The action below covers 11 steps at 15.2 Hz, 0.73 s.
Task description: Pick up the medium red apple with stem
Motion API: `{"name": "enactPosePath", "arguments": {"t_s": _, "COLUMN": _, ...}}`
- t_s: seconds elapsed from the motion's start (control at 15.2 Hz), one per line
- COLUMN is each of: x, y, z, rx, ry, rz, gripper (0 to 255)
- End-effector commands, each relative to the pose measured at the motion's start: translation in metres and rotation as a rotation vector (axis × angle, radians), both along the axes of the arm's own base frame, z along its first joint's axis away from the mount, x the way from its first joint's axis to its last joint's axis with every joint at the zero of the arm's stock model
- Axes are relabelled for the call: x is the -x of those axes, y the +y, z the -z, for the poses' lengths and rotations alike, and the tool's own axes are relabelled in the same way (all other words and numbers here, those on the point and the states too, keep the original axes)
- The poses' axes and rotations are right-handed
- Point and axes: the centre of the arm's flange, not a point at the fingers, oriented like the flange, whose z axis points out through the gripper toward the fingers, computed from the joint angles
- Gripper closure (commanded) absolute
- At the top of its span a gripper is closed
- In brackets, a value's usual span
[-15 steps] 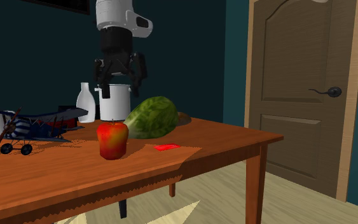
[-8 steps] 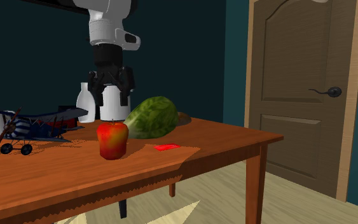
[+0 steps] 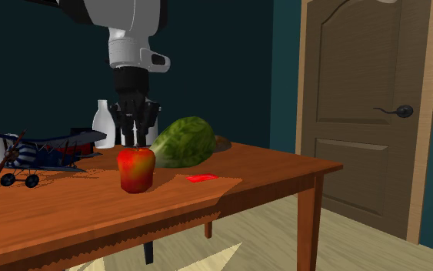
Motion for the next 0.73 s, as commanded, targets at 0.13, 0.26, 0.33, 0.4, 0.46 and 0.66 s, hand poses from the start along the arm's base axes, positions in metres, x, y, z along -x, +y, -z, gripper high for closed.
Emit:
{"name": "enactPosePath", "arguments": {"t_s": 0.13, "x": 0.000, "y": 0.000, "z": 0.001, "rx": 0.000, "ry": 0.000, "rz": 0.000, "gripper": 255}}
{"name": "enactPosePath", "arguments": {"t_s": 0.26, "x": 0.000, "y": 0.000, "z": 0.001, "rx": 0.000, "ry": 0.000, "rz": 0.000, "gripper": 255}}
{"name": "enactPosePath", "arguments": {"t_s": 0.33, "x": 0.000, "y": 0.000, "z": 0.001, "rx": 0.000, "ry": 0.000, "rz": 0.000, "gripper": 255}}
{"name": "enactPosePath", "arguments": {"t_s": 0.4, "x": 0.000, "y": 0.000, "z": 0.001, "rx": 0.000, "ry": 0.000, "rz": 0.000, "gripper": 255}}
{"name": "enactPosePath", "arguments": {"t_s": 0.46, "x": 0.001, "y": 0.000, "z": 0.001, "rx": 0.000, "ry": 0.000, "rz": 0.000, "gripper": 255}}
{"name": "enactPosePath", "arguments": {"t_s": 0.66, "x": 0.001, "y": 0.000, "z": -0.015, "rx": 0.000, "ry": 0.000, "rz": 0.000, "gripper": 255}}
